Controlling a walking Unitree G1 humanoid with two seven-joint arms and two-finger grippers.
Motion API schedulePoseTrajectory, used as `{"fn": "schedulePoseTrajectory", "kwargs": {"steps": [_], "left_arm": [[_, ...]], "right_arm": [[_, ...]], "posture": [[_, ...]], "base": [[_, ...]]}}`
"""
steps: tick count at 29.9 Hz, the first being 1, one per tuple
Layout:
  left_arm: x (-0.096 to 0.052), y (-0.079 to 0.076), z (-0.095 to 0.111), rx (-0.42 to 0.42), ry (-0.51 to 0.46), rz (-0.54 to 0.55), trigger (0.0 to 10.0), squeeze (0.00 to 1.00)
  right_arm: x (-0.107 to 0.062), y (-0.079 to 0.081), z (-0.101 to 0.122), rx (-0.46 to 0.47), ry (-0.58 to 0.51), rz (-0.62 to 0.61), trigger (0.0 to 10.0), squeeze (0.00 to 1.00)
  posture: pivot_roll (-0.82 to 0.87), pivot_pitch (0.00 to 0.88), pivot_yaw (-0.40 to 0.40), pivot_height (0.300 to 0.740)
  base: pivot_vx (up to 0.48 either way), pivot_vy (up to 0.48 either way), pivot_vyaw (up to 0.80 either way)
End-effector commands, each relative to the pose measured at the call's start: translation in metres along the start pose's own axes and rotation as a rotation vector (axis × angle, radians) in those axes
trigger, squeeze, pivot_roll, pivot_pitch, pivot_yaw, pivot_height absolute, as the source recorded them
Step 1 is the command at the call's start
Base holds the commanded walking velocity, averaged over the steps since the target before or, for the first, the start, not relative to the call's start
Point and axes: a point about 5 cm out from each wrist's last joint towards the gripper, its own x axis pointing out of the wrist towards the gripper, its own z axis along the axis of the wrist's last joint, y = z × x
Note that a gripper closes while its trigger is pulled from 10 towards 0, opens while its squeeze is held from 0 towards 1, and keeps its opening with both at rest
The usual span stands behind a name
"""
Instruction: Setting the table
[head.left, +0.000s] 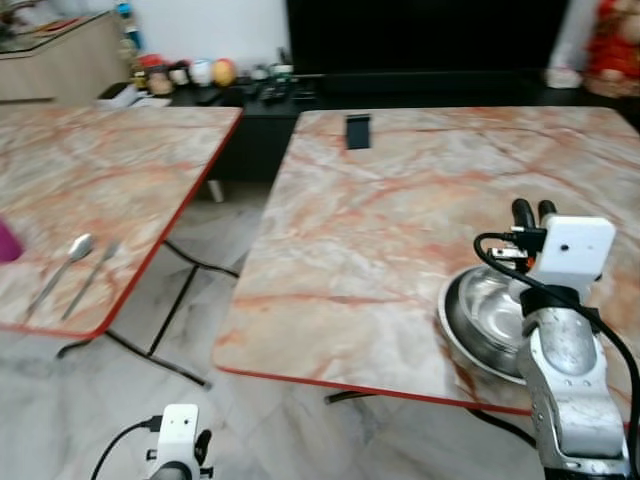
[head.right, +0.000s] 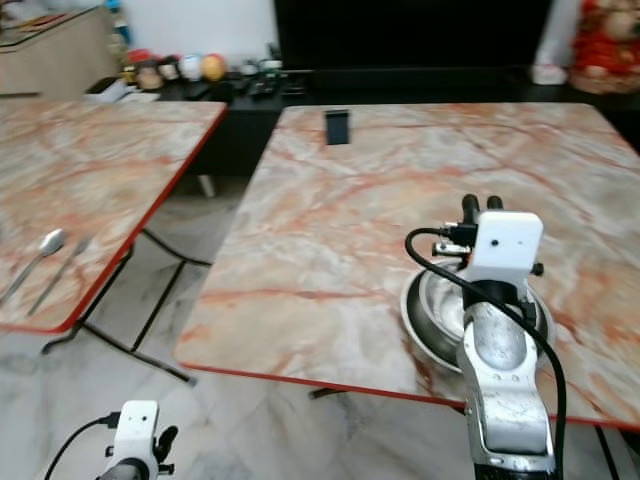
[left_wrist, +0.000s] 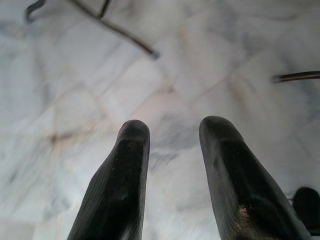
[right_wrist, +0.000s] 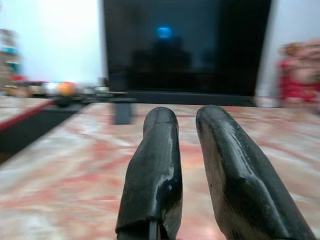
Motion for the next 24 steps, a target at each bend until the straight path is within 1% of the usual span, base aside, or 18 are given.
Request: {"fn": "schedulePoseTrajectory", "kwargs": {"steps": [1, 3, 6, 10, 19, 24], "left_arm": [[-0.0002, 0.0045, -0.0025, 0.004, 0.023, 0.014, 10.0, 0.00], [-0.0002, 0.0045, -0.0025, 0.004, 0.024, 0.014, 10.0, 0.00], [-0.0002, 0.0042, -0.0024, 0.004, 0.023, 0.013, 10.0, 0.00], [-0.0001, 0.0039, -0.0021, 0.000, 0.021, 0.012, 10.0, 0.00], [-0.0004, 0.0029, -0.0026, -0.004, 0.021, 0.010, 10.0, 0.00], [-0.0003, 0.0027, -0.0022, -0.015, 0.018, 0.010, 10.0, 0.00]], "right_arm": [[0.0001, -0.0005, -0.0012, 0.021, 0.000, 0.002, 10.0, 0.00], [0.0011, -0.0004, -0.0011, 0.039, -0.003, 0.006, 10.0, 0.00], [0.0019, -0.0007, -0.0013, 0.035, 0.000, 0.003, 10.0, 0.00], [0.0042, -0.0001, -0.0024, 0.059, 0.000, 0.008, 10.0, 0.00], [0.0049, 0.0052, -0.0011, 0.063, -0.009, 0.034, 10.0, 0.00], [0.0063, 0.0057, -0.0011, 0.055, -0.005, 0.035, 10.0, 0.00]], "posture": [[-0.16, 0.000, 0.081, 0.740], [-0.15, 0.000, 0.081, 0.740], [-0.15, 0.000, 0.081, 0.740], [-0.15, 0.000, 0.080, 0.740], [-0.15, 0.000, 0.080, 0.740], [-0.14, 0.000, 0.079, 0.740]], "base": [[0.000, 0.000, 0.00], [0.000, 0.000, 0.00], [0.000, 0.000, 0.00], [0.000, 0.000, 0.00], [0.000, 0.292, 0.00], [0.000, 0.316, 0.00]]}}
